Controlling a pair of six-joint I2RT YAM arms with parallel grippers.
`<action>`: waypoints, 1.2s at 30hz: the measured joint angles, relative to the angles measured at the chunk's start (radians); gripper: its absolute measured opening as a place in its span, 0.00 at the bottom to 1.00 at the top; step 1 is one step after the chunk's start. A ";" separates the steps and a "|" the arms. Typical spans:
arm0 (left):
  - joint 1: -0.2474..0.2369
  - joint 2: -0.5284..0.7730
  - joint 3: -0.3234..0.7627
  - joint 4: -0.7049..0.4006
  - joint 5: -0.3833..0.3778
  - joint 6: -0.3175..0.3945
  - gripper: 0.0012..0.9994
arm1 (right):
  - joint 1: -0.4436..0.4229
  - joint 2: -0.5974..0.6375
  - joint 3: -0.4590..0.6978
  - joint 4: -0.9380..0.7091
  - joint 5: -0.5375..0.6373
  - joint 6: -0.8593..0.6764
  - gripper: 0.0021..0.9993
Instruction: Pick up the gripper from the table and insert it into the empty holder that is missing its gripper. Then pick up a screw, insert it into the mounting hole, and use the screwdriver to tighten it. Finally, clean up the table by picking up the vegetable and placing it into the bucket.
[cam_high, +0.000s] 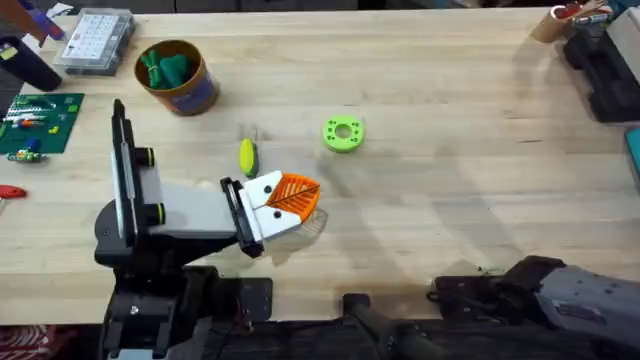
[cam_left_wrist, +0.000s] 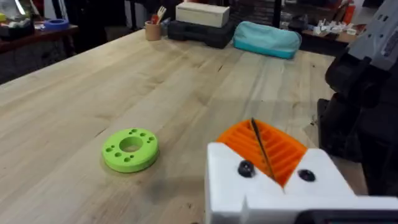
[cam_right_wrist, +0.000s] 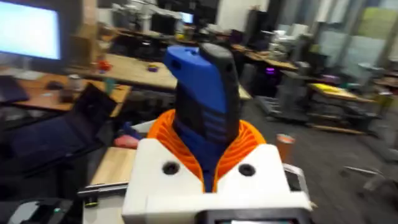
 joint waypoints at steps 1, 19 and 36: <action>0.000 0.000 0.000 0.000 0.000 0.000 0.02 | 0.000 0.028 0.000 0.041 -0.024 0.027 0.04; 0.000 0.000 0.000 0.000 0.000 0.000 0.02 | -0.003 0.177 -0.001 0.199 -0.311 0.328 0.04; 0.000 0.000 0.000 0.000 0.000 0.000 0.02 | 0.122 0.177 -0.001 0.205 -0.389 0.297 0.04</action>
